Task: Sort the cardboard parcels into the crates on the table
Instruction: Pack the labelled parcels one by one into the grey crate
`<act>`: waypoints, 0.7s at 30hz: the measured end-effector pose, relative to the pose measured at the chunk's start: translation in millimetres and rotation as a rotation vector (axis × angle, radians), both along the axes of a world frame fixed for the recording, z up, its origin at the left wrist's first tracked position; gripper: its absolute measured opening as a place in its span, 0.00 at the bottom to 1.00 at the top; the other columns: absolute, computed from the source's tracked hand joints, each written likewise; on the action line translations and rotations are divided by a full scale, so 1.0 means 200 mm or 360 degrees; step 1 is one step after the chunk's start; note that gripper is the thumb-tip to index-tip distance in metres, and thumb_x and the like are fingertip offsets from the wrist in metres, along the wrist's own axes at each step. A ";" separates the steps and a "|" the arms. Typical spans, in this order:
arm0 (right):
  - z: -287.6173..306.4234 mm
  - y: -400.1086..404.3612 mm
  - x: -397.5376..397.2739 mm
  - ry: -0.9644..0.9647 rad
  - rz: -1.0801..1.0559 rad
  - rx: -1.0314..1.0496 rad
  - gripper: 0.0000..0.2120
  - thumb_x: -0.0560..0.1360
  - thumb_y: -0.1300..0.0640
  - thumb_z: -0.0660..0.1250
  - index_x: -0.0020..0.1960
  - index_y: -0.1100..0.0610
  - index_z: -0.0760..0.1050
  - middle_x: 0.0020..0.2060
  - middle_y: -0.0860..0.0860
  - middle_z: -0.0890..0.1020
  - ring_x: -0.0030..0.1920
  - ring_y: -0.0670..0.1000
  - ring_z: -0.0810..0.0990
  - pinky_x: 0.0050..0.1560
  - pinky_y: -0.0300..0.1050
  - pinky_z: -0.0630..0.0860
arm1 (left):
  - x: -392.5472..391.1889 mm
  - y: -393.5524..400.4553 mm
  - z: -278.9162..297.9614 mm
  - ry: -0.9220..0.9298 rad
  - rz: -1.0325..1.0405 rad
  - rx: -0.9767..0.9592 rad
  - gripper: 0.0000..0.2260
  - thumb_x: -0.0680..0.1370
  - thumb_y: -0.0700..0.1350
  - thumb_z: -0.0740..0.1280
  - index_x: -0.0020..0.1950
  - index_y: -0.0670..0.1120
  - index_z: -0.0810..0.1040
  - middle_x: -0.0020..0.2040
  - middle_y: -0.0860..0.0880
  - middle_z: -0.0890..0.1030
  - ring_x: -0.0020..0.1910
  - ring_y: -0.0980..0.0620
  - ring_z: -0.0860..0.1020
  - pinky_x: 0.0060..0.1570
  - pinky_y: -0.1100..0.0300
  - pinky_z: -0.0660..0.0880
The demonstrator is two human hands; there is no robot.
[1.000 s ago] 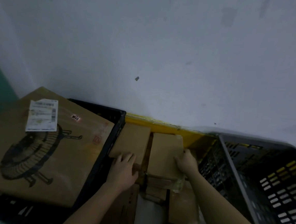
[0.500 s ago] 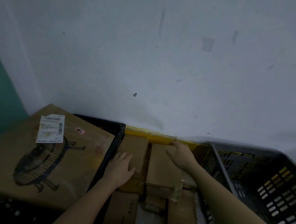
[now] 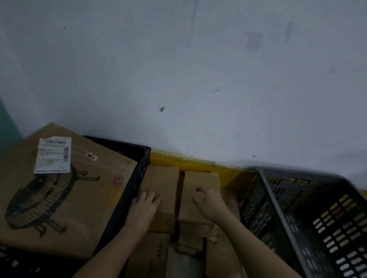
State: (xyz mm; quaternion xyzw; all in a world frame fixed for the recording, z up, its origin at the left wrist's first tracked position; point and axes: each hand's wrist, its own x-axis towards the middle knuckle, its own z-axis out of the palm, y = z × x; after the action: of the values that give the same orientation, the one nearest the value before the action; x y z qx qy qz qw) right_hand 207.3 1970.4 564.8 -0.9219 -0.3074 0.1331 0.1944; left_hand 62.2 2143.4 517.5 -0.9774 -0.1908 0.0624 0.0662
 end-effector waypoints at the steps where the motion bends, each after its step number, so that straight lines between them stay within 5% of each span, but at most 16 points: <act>1: 0.00 0.00 0.00 0.0038 -0.0036 0.0045 0.23 0.81 0.45 0.60 0.73 0.54 0.69 0.69 0.53 0.74 0.66 0.55 0.73 0.62 0.49 0.73 | 0.00 0.00 0.00 0.0005 -0.0043 0.0036 0.28 0.82 0.44 0.62 0.80 0.49 0.54 0.73 0.44 0.63 0.69 0.42 0.63 0.63 0.48 0.68; 4: 0.01 0.01 -0.03 0.0215 -0.0114 0.0236 0.22 0.81 0.46 0.60 0.73 0.54 0.69 0.69 0.52 0.74 0.62 0.51 0.76 0.54 0.39 0.73 | -0.03 -0.01 0.03 -0.0279 -0.0110 0.0073 0.28 0.81 0.46 0.65 0.80 0.47 0.59 0.68 0.44 0.70 0.64 0.42 0.70 0.55 0.53 0.74; 7: 0.03 0.03 -0.08 0.0341 -0.0164 0.0404 0.21 0.82 0.47 0.60 0.71 0.55 0.71 0.67 0.53 0.76 0.61 0.50 0.76 0.53 0.36 0.71 | -0.09 -0.05 0.09 -0.0811 -0.0143 -0.0043 0.27 0.70 0.47 0.80 0.67 0.45 0.79 0.52 0.46 0.82 0.47 0.45 0.79 0.32 0.58 0.78; 11: 0.09 0.03 -0.14 0.0685 -0.0289 0.0663 0.21 0.83 0.46 0.58 0.71 0.56 0.70 0.62 0.55 0.78 0.59 0.54 0.78 0.58 0.52 0.78 | -0.10 -0.10 0.20 -0.1343 -0.0178 -0.0398 0.26 0.72 0.44 0.77 0.69 0.43 0.77 0.57 0.47 0.82 0.53 0.46 0.79 0.47 0.54 0.81; 14: 0.14 0.00 -0.20 0.1229 -0.0353 0.0970 0.20 0.83 0.44 0.57 0.70 0.53 0.70 0.58 0.51 0.79 0.55 0.51 0.79 0.53 0.50 0.79 | -0.10 -0.22 0.32 -0.1550 -0.0173 -0.0831 0.22 0.75 0.49 0.73 0.67 0.43 0.79 0.58 0.50 0.81 0.57 0.53 0.78 0.57 0.57 0.78; 18: 0.17 -0.03 -0.24 0.1960 -0.0358 0.1554 0.16 0.84 0.46 0.57 0.64 0.51 0.77 0.59 0.54 0.83 0.60 0.55 0.80 0.59 0.53 0.78 | -0.12 -0.40 0.44 -0.1663 -0.0208 -0.1515 0.07 0.76 0.49 0.71 0.54 0.52 0.80 0.48 0.60 0.79 0.49 0.59 0.80 0.47 0.61 0.79; 21: 0.18 -0.07 -0.24 0.2058 -0.0520 0.1793 0.16 0.82 0.53 0.62 0.67 0.58 0.76 0.58 0.58 0.83 0.59 0.58 0.81 0.56 0.56 0.80 | -0.12 -0.50 0.46 -0.1688 -0.0091 -0.1714 0.08 0.76 0.44 0.73 0.53 0.52 0.82 0.48 0.56 0.83 0.50 0.58 0.82 0.48 0.56 0.81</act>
State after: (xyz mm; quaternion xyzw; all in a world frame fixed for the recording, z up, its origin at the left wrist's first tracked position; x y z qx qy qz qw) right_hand 158.5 1955.7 601.2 -0.4650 -0.0207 0.4288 0.7743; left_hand 37.7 2043.9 610.5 -0.7783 -0.1148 -0.3335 -0.5195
